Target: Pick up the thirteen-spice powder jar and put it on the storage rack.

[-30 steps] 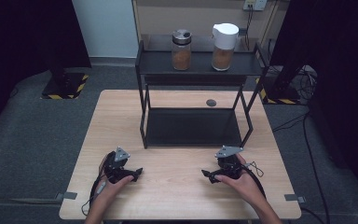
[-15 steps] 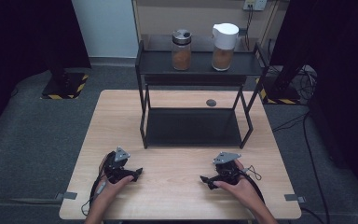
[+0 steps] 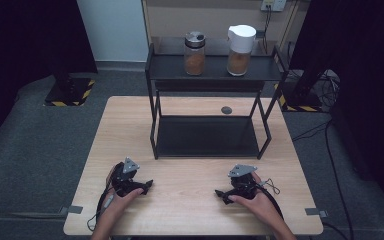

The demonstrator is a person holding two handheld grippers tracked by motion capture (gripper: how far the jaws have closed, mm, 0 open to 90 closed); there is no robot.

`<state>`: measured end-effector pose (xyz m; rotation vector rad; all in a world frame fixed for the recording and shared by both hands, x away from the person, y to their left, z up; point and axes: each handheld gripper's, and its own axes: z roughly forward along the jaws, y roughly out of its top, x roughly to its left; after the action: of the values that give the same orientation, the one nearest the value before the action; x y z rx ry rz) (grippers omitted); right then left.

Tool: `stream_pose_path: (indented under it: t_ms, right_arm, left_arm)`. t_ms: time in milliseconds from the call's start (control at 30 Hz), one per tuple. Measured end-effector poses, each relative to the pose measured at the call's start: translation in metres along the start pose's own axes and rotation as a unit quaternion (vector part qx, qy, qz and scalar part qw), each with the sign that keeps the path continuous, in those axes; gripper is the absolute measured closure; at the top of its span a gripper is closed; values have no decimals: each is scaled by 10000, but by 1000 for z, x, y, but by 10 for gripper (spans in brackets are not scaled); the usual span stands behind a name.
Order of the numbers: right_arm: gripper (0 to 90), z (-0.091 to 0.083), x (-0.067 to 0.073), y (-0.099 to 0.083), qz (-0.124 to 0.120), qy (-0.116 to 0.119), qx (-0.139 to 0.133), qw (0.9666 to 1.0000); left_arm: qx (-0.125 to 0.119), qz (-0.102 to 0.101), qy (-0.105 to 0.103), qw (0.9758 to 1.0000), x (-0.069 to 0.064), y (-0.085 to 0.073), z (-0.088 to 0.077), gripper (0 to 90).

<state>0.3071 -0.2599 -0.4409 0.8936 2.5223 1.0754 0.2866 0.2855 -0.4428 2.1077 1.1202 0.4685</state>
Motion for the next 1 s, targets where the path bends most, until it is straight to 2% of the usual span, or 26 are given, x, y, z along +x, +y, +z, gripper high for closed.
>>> stream_pose_path:
  t_ms: [167,1000]
  right_arm:
    - [10,1,-1,1,-29,49,33,10000]
    - [9,1,1,1,2,6,33,10000]
  left_arm:
    - [-3,-2,8,10000,0,0,0,26]
    - [-5,-20,4,10000,0,0,0,27]
